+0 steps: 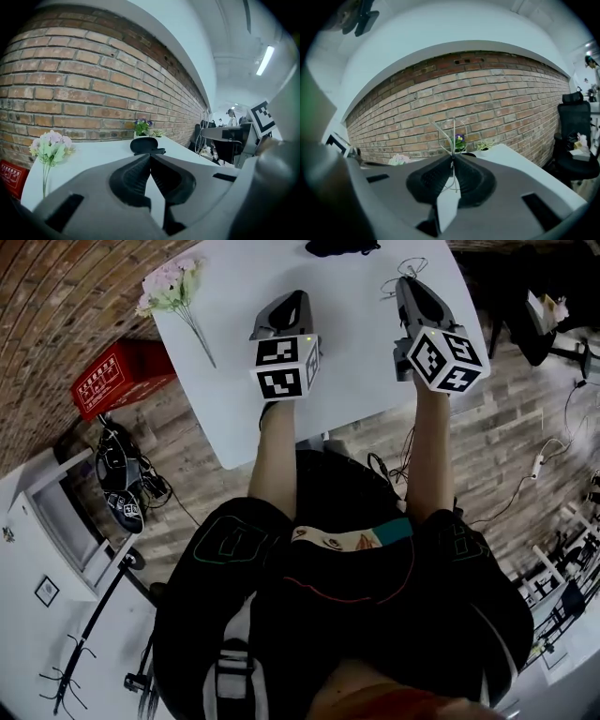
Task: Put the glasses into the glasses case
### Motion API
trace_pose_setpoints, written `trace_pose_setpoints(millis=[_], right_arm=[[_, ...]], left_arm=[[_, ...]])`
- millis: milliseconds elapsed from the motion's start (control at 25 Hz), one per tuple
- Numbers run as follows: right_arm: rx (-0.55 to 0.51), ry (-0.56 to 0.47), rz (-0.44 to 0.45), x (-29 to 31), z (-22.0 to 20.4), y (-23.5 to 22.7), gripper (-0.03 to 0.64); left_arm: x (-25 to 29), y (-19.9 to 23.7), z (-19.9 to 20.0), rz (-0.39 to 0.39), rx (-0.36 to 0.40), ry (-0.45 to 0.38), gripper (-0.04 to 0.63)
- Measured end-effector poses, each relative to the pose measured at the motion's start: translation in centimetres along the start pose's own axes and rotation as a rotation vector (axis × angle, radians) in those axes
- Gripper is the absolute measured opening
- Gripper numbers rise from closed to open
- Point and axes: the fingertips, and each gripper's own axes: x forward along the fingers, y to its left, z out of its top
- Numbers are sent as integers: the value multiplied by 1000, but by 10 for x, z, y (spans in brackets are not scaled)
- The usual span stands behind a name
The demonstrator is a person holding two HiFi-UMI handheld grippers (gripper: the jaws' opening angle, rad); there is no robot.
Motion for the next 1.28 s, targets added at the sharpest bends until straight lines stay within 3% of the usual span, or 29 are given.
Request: trace_pose_setpoints(millis=[720,1000,1280], right_arm=[[-309,132,168,75,30,12,31],[-538,241,263,100,26,16,31],[-702,324,383,125,19,21,31]], left_arm=[[40,25,0,6,-113,-9,-2],[46,33,-1,12,-143,-11,-2],[52,40,-1,39,-162,-12,-2]])
